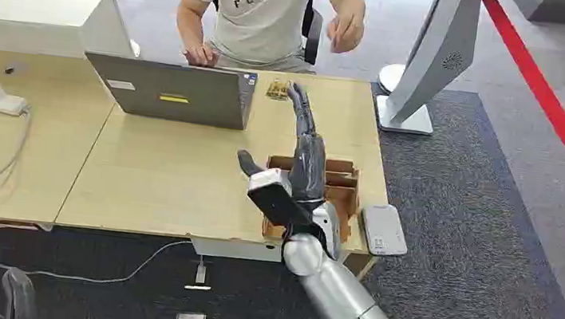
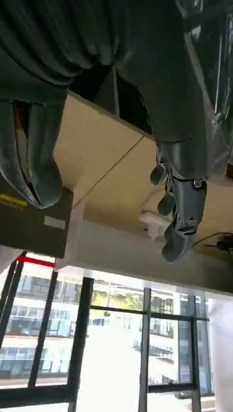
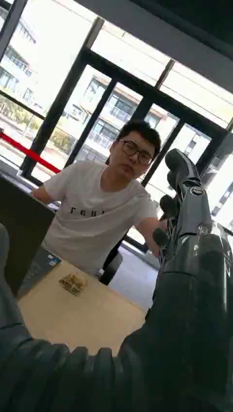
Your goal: Pass the card to the sensor for recognition and then transmit it.
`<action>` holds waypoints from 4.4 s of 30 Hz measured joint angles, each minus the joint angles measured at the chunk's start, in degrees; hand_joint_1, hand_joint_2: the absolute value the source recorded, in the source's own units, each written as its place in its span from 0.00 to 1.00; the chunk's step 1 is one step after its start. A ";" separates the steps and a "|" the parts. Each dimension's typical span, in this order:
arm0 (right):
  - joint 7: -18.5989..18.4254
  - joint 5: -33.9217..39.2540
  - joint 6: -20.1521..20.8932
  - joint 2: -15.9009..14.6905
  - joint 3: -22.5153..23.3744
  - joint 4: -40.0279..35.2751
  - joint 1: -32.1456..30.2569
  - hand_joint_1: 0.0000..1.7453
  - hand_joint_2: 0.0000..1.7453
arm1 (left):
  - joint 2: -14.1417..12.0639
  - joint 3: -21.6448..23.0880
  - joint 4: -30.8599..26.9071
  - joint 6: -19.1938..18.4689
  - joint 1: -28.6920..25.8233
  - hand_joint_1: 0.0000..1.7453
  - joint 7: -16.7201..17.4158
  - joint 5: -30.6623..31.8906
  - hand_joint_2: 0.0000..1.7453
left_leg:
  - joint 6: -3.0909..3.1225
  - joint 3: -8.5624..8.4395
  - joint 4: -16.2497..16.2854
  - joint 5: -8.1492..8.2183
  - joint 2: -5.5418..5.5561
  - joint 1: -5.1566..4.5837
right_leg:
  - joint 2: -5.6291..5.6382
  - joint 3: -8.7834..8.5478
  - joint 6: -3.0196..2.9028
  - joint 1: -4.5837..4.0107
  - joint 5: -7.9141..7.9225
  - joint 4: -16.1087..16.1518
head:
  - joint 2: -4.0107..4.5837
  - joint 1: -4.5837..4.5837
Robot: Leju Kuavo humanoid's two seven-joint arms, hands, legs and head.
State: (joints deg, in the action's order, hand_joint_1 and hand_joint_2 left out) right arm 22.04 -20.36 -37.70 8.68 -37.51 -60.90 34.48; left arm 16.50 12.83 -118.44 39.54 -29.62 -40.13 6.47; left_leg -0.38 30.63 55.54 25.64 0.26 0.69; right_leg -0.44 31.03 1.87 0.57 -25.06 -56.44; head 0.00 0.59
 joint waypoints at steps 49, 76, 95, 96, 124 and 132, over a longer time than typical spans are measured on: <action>-20.44 -11.46 1.55 1.35 7.52 28.20 16.05 1.00 1.00 | 1.86 -5.49 -3.21 -0.02 1.32 0.00 -0.02 -3.83 1.00 | 0.00 0.00 0.03 0.00 -0.04 0.00 | 0.00 0.03 0.01 0.00 0.02 0.01 | 0.00 -0.02; -17.38 -11.24 1.24 3.15 7.98 31.54 16.28 1.00 1.00 | 2.08 -4.64 -0.04 -0.02 0.61 0.00 -0.02 -0.90 1.00 | 0.00 0.00 0.03 0.00 -0.06 0.00 | 0.01 0.04 0.01 0.00 0.02 0.01 | 0.00 0.00; -2.48 -6.39 -0.53 4.06 9.40 23.41 11.29 1.00 1.00 | 0.07 -0.57 3.74 -0.02 -0.31 0.00 -0.02 -1.03 1.00 | 0.00 -0.02 0.03 0.01 -0.08 0.00 | 0.01 0.08 0.01 0.00 0.02 0.03 | 0.00 -0.02; -2.41 -6.28 -0.44 3.85 9.40 22.02 10.25 1.00 1.00 | 0.04 -0.53 3.91 -0.02 -0.34 0.00 0.00 -1.12 1.00 | 0.00 -0.01 0.03 0.01 -0.09 0.00 | 0.01 0.08 0.01 0.00 0.02 0.03 | 0.00 -0.02; -13.16 -14.23 -1.49 -10.38 13.26 -20.19 -18.58 1.00 1.00 | -0.76 -2.67 -0.35 0.00 0.11 0.00 -0.02 -9.05 1.00 | 0.03 -0.05 0.03 0.06 -0.09 -0.02 | 0.03 0.04 0.01 0.02 0.01 0.11 | 0.00 0.00; -18.85 -19.22 -1.53 -15.43 20.90 -25.20 -24.30 1.00 1.00 | -2.84 -5.20 -1.95 -0.79 0.76 0.00 -0.02 -14.08 1.00 | 0.05 -0.05 0.04 0.08 -0.08 -0.03 | 0.03 0.03 0.02 0.03 0.01 0.13 | 0.00 0.00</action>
State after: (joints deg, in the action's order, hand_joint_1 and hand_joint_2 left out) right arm 3.19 -39.58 -39.23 -6.76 -16.61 -86.10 10.17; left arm 13.66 7.63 -120.39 38.75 -28.85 -40.15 -7.61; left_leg -0.33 30.58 55.58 25.72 0.18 0.66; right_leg -0.42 31.06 1.89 0.60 -25.06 -56.31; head 0.00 0.59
